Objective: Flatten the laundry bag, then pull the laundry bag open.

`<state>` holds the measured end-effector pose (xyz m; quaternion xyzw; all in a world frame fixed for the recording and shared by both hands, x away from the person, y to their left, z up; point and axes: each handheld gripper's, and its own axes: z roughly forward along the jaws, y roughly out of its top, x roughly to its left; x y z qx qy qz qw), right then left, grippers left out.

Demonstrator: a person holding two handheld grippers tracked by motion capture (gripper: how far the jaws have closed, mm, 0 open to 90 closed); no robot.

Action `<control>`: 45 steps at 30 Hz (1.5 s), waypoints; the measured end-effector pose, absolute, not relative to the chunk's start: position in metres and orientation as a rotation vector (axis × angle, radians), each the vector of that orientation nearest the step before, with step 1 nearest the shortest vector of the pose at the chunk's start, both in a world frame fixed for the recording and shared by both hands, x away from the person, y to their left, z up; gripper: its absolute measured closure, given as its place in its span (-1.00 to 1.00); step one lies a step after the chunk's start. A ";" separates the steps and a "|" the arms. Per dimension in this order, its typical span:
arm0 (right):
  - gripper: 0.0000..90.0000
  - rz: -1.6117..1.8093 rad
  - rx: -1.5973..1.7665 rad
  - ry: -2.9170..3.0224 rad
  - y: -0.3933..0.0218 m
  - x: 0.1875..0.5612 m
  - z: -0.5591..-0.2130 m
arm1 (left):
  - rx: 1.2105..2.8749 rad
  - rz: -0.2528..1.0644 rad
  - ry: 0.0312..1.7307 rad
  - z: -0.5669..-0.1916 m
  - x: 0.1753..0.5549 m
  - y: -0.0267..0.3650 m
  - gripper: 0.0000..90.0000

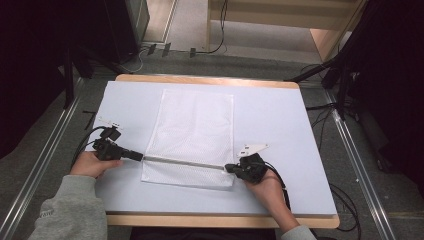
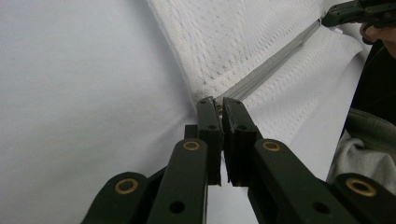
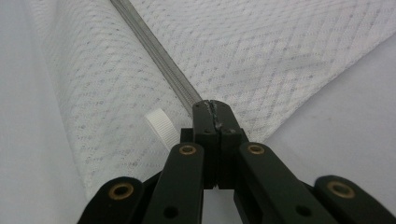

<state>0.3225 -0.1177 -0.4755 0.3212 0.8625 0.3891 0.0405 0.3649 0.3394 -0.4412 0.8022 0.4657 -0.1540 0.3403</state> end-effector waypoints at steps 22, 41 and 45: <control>1.00 1.156 0.980 2.695 -0.117 0.329 -0.472 | 2.109 -0.383 1.205 -0.444 0.342 0.335 0.93; 0.24 1.280 1.055 2.628 -0.140 0.339 -0.454 | 2.024 -0.072 1.185 -0.435 0.339 0.347 0.07; 0.04 1.290 1.086 2.580 -0.154 0.342 -0.453 | 2.027 0.009 1.207 -0.435 0.341 0.349 -0.05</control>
